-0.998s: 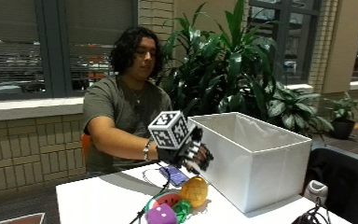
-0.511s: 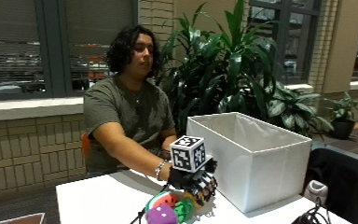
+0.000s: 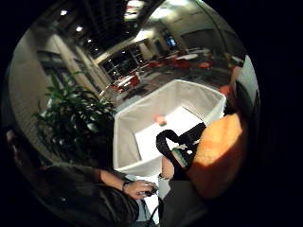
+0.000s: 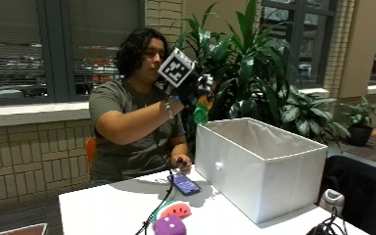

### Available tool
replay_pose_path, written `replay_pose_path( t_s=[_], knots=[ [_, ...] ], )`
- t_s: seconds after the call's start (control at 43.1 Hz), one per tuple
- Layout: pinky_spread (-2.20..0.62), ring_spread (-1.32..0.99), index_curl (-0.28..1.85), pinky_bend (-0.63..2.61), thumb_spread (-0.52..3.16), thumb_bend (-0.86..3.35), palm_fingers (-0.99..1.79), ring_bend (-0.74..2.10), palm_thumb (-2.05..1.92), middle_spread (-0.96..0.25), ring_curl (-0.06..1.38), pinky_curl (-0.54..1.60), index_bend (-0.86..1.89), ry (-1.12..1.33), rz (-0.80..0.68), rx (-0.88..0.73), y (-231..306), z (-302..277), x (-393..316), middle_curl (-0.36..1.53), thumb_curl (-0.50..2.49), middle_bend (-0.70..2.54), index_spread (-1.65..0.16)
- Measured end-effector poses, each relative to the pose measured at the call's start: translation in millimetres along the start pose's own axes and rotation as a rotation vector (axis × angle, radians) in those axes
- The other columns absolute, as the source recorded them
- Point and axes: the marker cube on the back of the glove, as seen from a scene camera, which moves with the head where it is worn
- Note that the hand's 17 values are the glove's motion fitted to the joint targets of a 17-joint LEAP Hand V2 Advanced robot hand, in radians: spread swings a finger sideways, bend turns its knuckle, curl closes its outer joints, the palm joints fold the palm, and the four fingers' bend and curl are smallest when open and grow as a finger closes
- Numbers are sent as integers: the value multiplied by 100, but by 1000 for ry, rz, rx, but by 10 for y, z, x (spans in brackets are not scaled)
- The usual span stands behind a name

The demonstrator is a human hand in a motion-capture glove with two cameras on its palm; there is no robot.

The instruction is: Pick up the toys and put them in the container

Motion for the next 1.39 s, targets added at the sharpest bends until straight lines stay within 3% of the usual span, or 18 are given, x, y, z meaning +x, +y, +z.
replay_pose_path(
  t_s=[0.139, 0.232, 0.348, 0.394, 0.418, 0.441, 0.464, 0.487, 0.58, 0.696, 0.789, 0.998, 1.23, 1.299, 1.392],
  knots=[
    [-41, -42, 65, 93, 80, 11, 107, 119, 57, -40, 68, 45, 87, -12, 62, -30, -601, 240, -421, 89, 67, 100, -34],
    [-42, -42, 68, 93, 76, 10, 108, 119, 57, -41, 68, 45, 86, 76, -84, -104, -666, 606, -545, 89, 71, 99, -34],
    [-42, -42, 70, 94, 74, 6, 100, 115, 52, -41, 66, 45, 82, 101, -20, -305, -644, 1035, -509, 89, 74, 96, -34],
    [-38, -40, 67, 99, 84, -2, 67, 115, 39, -40, 66, 46, 62, 89, -7, -401, -586, 1139, -482, 85, 70, 84, -34],
    [-33, -39, 67, 97, 90, -18, 13, 100, 14, -38, 64, 48, 56, 78, -4, -424, -555, 1162, -475, 82, 60, 73, -34],
    [-31, -37, 73, 101, 93, -16, 9, 104, 9, -37, 69, 54, 59, 73, -5, -431, -522, 1170, -460, 83, 58, 74, -33],
    [-27, -34, 71, 105, 89, -19, -24, 85, -1, -33, 64, 54, 54, 73, -3, -425, -490, 1167, -436, 78, 56, 63, -33],
    [-24, -32, 67, 107, 87, -18, -34, 75, -7, -30, 62, 53, 49, 76, 3, -413, -456, 1152, -403, 76, 54, 57, -34],
    [-16, -30, 54, 98, 85, -14, -17, 57, -13, -25, 48, 43, 37, 139, 35, -387, -246, 960, -116, 68, 49, 45, -36],
    [-10, -30, 48, 91, 86, -12, 7, 60, -13, -23, 42, 38, 33, 358, 100, -389, 131, 570, 599, 62, 43, 38, -39],
    [-12, -32, 46, 87, 93, -8, 29, 67, -9, -24, 41, 34, 36, 466, 264, -400, 484, 333, 1338, 60, 39, 35, -41],
    [-15, -37, 49, 78, 113, -1, 44, 75, 0, -30, 44, 33, 38, 535, 569, -562, 1546, 361, 2594, 61, 35, 42, -41],
    [-17, -40, 50, 75, 126, -1, 44, 78, 3, -33, 46, 33, 34, 527, 672, -680, 2459, 871, 3252, 61, 33, 45, -40],
    [-18, -40, 50, 77, 127, -1, 45, 78, 3, -33, 46, 33, 32, 492, 655, -607, 2536, 954, 3298, 61, 33, 44, -41],
    [-27, -43, 49, 80, 135, 6, 78, 86, 14, -35, 46, 32, 35, 466, 612, -492, 2501, 952, 3329, 60, 34, 42, -41]
  ],
)
